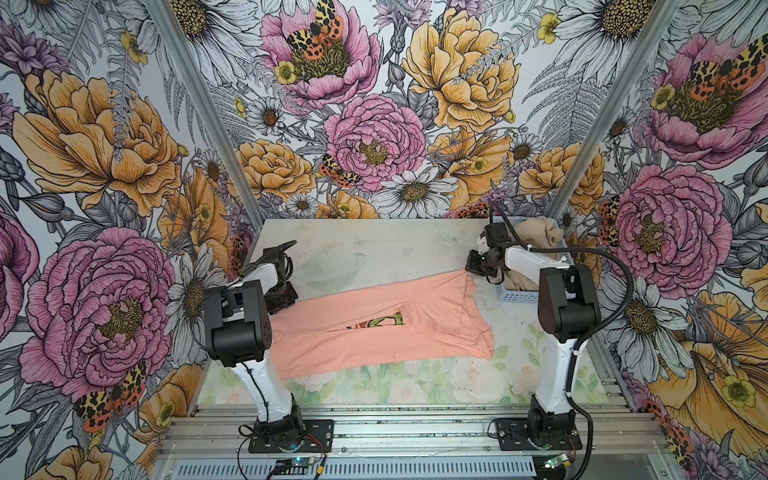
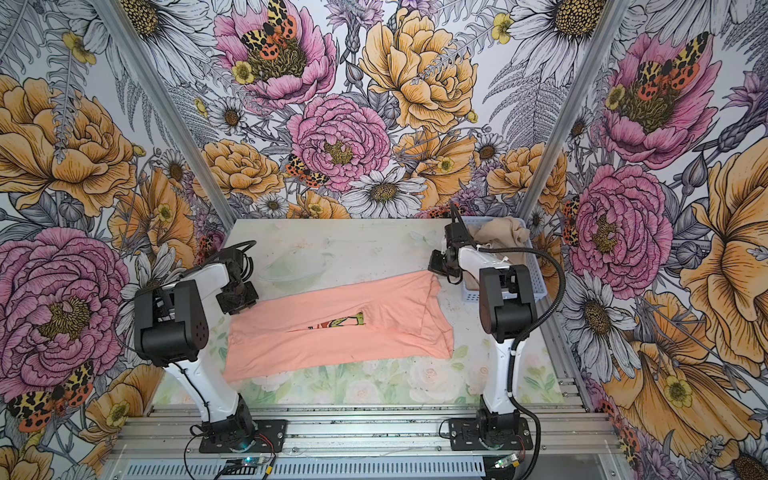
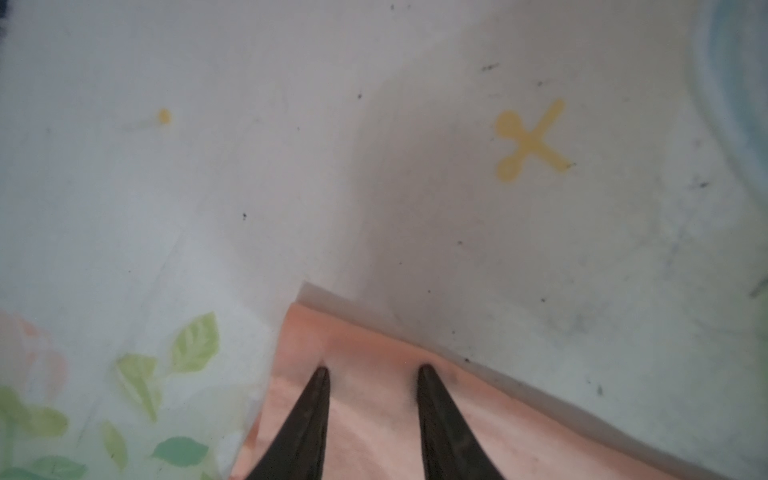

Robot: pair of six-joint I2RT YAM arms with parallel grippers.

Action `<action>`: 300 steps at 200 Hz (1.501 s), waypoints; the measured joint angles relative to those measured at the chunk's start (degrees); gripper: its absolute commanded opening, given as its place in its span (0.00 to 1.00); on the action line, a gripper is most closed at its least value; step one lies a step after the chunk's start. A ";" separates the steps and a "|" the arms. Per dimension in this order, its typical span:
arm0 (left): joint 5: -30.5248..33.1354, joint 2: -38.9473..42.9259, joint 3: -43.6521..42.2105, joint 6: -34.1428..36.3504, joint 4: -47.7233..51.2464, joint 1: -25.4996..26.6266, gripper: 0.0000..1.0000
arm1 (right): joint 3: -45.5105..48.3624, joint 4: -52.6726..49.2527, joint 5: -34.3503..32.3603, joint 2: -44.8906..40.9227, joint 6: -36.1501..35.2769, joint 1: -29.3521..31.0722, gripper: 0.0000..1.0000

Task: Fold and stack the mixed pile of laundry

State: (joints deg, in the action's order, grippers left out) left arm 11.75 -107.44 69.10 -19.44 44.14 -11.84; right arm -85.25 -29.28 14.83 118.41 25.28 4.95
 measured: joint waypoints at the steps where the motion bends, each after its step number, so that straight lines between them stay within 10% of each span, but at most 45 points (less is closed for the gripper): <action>1: 0.00 0.00 0.00 0.00 0.00 0.00 0.37 | 0.00 0.00 0.00 0.00 0.00 0.00 0.02; 53: 0.28 0.02 0.00 0.04 0.22 -0.04 0.47 | 0.35 0.02 -1.14 -0.20 0.63 -0.44 0.37; 166: -0.63 11.80 -1.22 -0.52 1.95 6.56 0.74 | 19.21 -0.11 -2.56 -19.85 2.97 12.04 0.55; 225: -3.26 11.93 -1.29 -2.75 1.97 20.72 0.75 | 22.25 -1.14 -7.87 -16.55 4.74 16.41 0.55; 300: -4.31 8.28 -0.94 -3.06 2.01 20.79 0.75 | 6.29 -5.99 -15.19 -3.08 0.28 16.35 0.51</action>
State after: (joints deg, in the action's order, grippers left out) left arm 7.44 -99.15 68.16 -22.50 46.15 8.95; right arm -78.96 -35.27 -0.36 115.33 25.56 21.30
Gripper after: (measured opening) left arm 0.750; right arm 0.516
